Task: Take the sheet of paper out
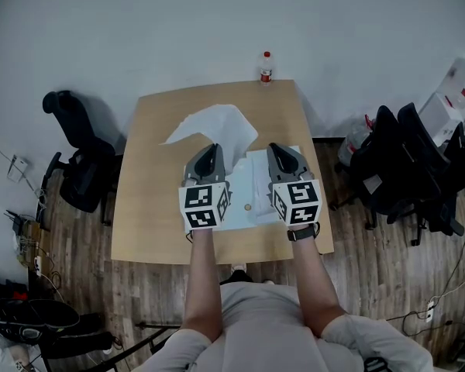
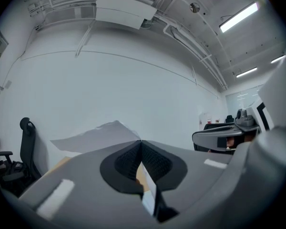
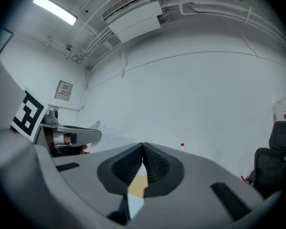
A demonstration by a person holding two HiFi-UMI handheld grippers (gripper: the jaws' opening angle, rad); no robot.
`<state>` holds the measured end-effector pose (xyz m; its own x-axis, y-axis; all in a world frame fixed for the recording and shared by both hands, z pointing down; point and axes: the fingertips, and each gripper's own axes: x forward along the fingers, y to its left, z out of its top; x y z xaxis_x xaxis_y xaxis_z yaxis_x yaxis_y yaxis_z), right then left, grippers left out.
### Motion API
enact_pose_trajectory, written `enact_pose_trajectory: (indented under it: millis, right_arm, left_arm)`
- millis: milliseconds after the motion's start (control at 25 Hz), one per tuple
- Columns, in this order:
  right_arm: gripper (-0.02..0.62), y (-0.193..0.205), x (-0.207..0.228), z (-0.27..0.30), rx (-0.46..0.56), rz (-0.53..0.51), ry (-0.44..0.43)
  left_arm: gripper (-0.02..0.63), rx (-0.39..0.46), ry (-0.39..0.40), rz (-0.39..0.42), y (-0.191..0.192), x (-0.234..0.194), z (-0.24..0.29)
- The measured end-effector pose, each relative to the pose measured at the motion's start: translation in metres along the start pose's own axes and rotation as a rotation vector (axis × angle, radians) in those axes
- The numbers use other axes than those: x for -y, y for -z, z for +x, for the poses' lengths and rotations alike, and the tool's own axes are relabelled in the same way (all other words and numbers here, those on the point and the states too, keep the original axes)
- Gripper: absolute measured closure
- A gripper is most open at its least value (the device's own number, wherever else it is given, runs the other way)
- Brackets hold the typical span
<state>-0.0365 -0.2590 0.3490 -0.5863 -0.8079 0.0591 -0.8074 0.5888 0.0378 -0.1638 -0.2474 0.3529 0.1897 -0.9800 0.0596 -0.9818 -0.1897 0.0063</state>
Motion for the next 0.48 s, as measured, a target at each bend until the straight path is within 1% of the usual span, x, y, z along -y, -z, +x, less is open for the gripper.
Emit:
enact_pose_trajectory:
  millis: [480]
  right_arm:
    - [0.583, 0.0, 0.008, 0.007, -0.005, -0.012, 0.015]
  left_arm:
    - [0.598, 0.008, 0.025, -0.006, 0.0, 0.003, 0.013]
